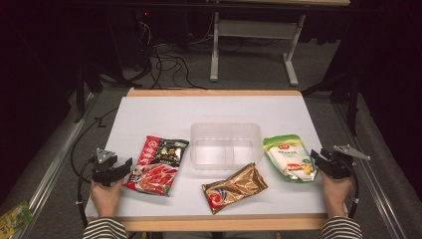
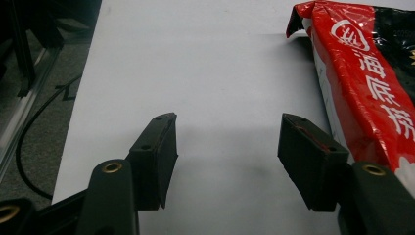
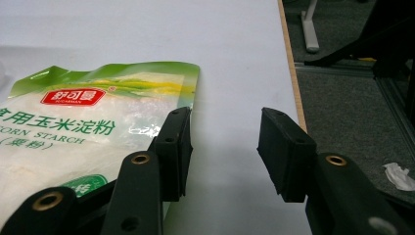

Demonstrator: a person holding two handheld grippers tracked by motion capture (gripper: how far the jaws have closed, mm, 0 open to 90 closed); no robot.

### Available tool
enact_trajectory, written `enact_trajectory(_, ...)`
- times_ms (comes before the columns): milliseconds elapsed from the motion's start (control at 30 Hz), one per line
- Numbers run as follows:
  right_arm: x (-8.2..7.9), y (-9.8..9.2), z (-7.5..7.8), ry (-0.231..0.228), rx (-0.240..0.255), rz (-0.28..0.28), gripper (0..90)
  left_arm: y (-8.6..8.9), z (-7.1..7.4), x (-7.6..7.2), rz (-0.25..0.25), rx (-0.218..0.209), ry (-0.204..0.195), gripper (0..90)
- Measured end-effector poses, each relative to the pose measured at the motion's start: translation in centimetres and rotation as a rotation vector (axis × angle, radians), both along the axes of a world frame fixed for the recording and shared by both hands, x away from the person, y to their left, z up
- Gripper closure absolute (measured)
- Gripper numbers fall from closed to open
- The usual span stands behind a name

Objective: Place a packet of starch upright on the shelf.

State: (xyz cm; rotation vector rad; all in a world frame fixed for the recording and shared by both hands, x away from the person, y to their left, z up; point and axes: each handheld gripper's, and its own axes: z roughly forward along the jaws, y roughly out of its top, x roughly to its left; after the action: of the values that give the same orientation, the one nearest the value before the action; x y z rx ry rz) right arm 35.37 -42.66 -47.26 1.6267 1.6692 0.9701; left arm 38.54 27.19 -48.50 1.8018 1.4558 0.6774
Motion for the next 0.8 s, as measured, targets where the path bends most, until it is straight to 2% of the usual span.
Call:
enact_trajectory(133,-0.02,0.13,0.01,-0.001,-0.016,0.009,54.9,0.01,-0.02,0.03,0.004,-0.001,0.002,39.4)
enact_trajectory(300,-0.06,0.03,0.01,-0.007,-0.004,0.005,53.3,-0.01,-0.01,0.04,0.015,0.002,0.004,39.0)
enact_trajectory(600,-0.05,0.02,0.00,-0.006,-0.010,0.005,52.2,-0.03,-0.01,0.01,0.013,0.005,0.004,38.7)
enact_trajectory(800,-0.03,-0.19,-0.01,-0.006,0.010,0.003,51.9,-0.08,-0.03,-0.03,0.013,0.010,-0.003,38.2)
